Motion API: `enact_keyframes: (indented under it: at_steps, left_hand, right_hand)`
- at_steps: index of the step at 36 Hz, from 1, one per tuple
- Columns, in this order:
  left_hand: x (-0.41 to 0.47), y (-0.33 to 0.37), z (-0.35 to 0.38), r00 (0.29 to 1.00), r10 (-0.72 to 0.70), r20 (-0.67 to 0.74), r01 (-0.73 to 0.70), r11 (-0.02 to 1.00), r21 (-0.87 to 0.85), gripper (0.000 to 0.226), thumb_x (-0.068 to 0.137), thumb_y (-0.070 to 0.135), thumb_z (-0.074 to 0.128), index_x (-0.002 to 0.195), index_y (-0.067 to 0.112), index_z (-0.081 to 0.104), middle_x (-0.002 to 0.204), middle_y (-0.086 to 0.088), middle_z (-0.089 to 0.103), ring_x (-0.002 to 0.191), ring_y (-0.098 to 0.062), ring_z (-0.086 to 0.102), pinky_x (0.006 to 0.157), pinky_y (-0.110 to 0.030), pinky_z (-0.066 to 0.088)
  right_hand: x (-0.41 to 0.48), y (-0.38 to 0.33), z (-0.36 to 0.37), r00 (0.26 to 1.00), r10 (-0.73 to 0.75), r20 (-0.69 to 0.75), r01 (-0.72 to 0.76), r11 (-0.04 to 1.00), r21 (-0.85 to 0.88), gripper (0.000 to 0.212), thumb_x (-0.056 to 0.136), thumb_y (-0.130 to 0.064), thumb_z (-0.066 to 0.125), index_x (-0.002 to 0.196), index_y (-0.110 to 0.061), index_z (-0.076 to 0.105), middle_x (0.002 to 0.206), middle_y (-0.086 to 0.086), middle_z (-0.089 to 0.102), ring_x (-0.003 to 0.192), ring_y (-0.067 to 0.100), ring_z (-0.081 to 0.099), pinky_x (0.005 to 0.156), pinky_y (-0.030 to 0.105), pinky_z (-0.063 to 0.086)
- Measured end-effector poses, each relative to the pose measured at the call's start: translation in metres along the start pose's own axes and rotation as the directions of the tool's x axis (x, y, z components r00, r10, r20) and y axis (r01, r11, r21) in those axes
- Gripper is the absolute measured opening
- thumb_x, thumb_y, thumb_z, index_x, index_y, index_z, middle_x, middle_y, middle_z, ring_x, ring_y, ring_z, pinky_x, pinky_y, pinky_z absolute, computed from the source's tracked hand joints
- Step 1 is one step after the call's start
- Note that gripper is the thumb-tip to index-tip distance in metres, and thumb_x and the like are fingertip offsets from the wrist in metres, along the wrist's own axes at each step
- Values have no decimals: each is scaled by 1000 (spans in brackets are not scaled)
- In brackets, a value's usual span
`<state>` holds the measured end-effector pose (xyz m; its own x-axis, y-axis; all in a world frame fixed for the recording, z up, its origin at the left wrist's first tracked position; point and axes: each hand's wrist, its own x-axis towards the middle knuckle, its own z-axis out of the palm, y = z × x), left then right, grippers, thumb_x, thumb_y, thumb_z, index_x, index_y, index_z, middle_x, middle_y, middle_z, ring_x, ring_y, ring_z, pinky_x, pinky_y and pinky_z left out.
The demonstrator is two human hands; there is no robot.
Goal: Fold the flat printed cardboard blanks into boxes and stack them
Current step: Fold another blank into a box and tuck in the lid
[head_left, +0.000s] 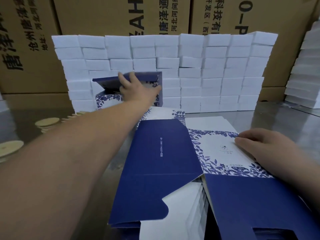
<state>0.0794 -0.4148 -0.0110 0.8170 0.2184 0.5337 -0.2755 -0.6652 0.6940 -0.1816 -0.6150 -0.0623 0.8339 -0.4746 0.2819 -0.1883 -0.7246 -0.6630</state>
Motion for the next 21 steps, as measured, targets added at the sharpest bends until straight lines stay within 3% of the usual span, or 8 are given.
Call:
enact_keyframes:
  at_steps: [3, 7, 9, 12, 15, 18, 21]
  left_hand:
    - [-7, -17, 9, 998, -51, 36, 47, 993, 106, 98, 61, 66, 69, 136, 17, 30, 154, -7, -3, 130, -36, 29, 103, -48, 32]
    - [-10, -31, 11, 998, -46, 37, 36, 972, 231, 92, 65, 59, 70, 137, 16, 30, 152, -8, 8, 134, -32, 25, 109, -49, 18]
    - [-10, -37, 8, 998, 63, -19, -55, 956, 288, 79, 68, 46, 70, 132, 15, 35, 144, -10, 23, 130, -31, 27, 110, -48, 13]
    - [-10, -41, -1, 961, 275, -35, -241, 890, 387, 47, 74, 36, 66, 110, 11, 47, 121, -12, 45, 110, -31, 42, 94, -42, 32]
    - [-12, -44, -9, 926, 325, 192, -368, 891, 267, 15, 83, 37, 56, 81, 22, 55, 98, -3, 62, 87, -25, 53, 69, -30, 36]
    - [-12, -50, -10, 857, 278, 435, -398, 892, 214, 24, 90, 43, 49, 94, 28, 67, 105, 4, 67, 93, -20, 56, 72, -25, 36]
    - [-12, -54, -12, 858, 192, 476, -300, 940, 163, 36, 94, 49, 39, 101, 25, 65, 101, -2, 66, 88, -21, 54, 73, -26, 37]
  right_hand:
    - [-1, -1, 0, 1000, -11, -5, 11, 1000, 1, 14, 79, -49, 55, 86, -39, 63, 94, -15, 61, 78, -3, 52, 68, 26, 35]
    - [-2, -3, 1, 1000, -10, 8, 10, 1000, -1, 10, 80, -47, 55, 83, -40, 61, 93, -16, 60, 76, -2, 52, 61, 18, 33]
    - [-2, -4, 0, 1000, -13, 8, 13, 1000, -5, 10, 81, -46, 56, 84, -39, 62, 92, -16, 59, 77, -3, 51, 61, 18, 32]
    - [-3, -5, 0, 1000, -4, 9, 4, 1000, 1, 8, 83, -45, 57, 83, -38, 61, 89, -16, 59, 71, -3, 52, 58, 16, 32]
    - [-3, -5, 0, 1000, -4, 7, 4, 1000, -8, 8, 84, -44, 57, 85, -38, 61, 87, -18, 59, 69, -4, 52, 57, 15, 31]
    - [-2, -4, -1, 1000, -8, 9, 9, 1000, -17, 10, 85, -44, 56, 88, -38, 62, 86, -24, 56, 73, -6, 49, 59, 15, 30]
    - [-3, -4, -1, 1000, -4, 9, 4, 1000, -15, 11, 85, -45, 56, 90, -37, 63, 86, -26, 55, 74, -7, 48, 60, 13, 29]
